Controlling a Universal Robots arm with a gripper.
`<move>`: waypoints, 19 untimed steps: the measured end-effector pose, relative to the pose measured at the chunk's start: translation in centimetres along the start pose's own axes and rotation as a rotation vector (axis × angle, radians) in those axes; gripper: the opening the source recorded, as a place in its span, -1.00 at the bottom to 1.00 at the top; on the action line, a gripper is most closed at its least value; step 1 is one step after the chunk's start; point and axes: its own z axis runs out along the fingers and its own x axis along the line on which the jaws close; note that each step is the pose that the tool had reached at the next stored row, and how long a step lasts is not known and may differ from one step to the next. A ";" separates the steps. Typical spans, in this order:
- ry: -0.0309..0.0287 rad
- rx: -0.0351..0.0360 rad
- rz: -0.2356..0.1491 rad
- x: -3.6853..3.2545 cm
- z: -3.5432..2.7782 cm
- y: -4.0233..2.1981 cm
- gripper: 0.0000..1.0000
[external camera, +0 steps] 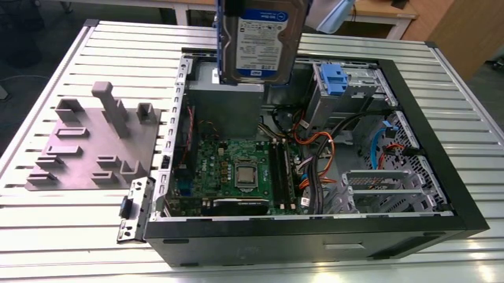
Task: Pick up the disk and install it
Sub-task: 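Pick up the disk, then insert the disk into the insertion slot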
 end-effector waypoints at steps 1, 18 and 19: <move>-0.0001 0.0001 0.000 0.00 0.03 -0.27 -0.27; 0.0000 -0.0001 0.000 0.37 0.03 -0.53 -0.27; 0.0000 0.0000 0.000 0.49 0.03 -0.53 -0.27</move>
